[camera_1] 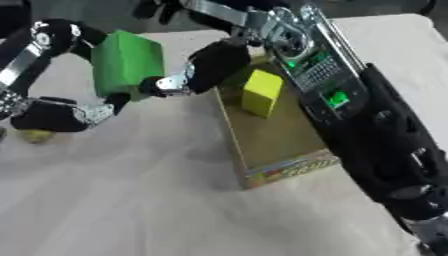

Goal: Pick up the objects with one hand, pass them to the other hand, and then place them into the box on the other side of the table.

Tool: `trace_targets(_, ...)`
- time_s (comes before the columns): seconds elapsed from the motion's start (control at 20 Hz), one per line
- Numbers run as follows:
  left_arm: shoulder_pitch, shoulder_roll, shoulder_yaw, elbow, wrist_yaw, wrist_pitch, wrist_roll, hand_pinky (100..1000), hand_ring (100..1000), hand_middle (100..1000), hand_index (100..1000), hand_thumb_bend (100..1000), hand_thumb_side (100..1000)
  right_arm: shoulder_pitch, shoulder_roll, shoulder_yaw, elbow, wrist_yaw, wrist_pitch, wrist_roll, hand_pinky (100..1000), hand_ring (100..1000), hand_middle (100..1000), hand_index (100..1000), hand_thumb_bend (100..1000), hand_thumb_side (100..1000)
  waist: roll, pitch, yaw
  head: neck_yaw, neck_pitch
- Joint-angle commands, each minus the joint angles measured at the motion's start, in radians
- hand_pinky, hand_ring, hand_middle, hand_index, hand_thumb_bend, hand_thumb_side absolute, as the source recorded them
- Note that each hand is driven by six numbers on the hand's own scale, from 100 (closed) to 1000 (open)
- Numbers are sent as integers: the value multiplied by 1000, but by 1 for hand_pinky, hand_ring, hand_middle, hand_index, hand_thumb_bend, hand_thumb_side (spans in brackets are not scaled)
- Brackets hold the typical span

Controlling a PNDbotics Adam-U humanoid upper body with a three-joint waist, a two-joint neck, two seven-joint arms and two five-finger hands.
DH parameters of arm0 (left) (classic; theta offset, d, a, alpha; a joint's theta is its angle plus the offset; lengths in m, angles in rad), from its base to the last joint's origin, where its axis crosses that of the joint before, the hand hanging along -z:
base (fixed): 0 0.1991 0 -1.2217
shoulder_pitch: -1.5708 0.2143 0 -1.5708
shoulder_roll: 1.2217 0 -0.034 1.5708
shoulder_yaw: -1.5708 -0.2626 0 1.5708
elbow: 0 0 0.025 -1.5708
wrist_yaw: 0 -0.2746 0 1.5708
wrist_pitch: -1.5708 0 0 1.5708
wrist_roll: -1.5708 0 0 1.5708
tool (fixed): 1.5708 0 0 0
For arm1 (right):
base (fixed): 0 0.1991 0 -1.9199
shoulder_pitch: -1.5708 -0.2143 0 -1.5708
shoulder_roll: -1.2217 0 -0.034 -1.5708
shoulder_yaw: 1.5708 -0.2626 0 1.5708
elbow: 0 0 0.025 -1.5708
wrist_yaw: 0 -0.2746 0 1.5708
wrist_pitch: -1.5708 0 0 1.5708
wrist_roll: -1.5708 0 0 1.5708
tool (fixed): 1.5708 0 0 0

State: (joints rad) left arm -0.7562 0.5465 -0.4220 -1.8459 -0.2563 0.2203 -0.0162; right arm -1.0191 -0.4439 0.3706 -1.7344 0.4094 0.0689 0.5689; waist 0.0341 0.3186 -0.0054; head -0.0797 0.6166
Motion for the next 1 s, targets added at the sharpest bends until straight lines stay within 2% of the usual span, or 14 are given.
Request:
trace_targets(0.05,-8,7,8,-5,-10,-2,3,714,557,464,571,100,114,-19,-1,-3,-1,1,-5,12,957,837,829,868,514,494,-5,-40,2,6,-20)
trace_targets(0.3,-8,5,8,-3,-18,-2,4,715,558,464,572,100,115,-24,3,0,4,-2,-11,29,976,846,833,872,503,512,-7,-41,7,8,-13)
trace_targets(0.8,-2,-1,12,-2,-32,3,12,716,557,463,571,100,118,-24,11,2,4,4,-22,53,1000,855,837,879,488,528,-10,-41,14,15,29)
trace_targets(1.0,-2,-8,14,-1,-27,7,19,715,555,462,570,100,150,-29,14,3,1,14,-23,56,999,859,836,878,487,531,-11,-41,16,15,37)
